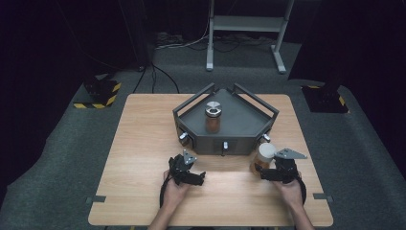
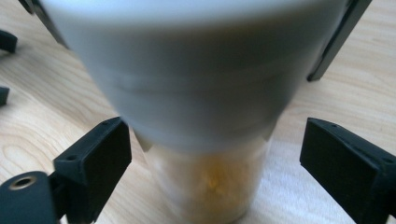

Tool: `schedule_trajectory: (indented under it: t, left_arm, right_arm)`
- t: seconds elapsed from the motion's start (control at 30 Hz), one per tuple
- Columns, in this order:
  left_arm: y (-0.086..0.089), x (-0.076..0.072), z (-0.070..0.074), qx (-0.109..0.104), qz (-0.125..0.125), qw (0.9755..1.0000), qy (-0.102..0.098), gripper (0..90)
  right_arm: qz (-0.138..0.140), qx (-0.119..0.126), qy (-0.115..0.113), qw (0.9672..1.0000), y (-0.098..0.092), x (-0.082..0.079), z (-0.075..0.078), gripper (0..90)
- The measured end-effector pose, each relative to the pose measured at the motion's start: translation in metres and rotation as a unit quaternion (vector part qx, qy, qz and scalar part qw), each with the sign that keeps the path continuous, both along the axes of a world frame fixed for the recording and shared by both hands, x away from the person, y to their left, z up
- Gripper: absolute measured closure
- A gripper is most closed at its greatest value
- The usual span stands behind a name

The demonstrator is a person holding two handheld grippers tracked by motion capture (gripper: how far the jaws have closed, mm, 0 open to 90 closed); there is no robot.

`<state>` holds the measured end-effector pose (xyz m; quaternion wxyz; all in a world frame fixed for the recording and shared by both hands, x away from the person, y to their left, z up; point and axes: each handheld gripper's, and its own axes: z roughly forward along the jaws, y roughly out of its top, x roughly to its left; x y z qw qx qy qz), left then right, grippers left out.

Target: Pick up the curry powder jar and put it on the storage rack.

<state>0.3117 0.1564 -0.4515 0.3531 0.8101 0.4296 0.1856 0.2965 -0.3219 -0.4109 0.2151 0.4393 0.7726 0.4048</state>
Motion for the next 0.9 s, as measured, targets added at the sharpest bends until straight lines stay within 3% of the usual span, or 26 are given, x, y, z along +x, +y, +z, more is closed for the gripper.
schedule_trajectory:
  t: [0.9]
  left_arm:
    - [0.0001, 0.0000, 0.0000, 0.000, 0.000, 1.0000, 0.000, 0.4]
  right_arm:
    - [0.002, 0.021, -0.021, 0.9996, 0.0049, 0.0037, 0.0003, 27.8]
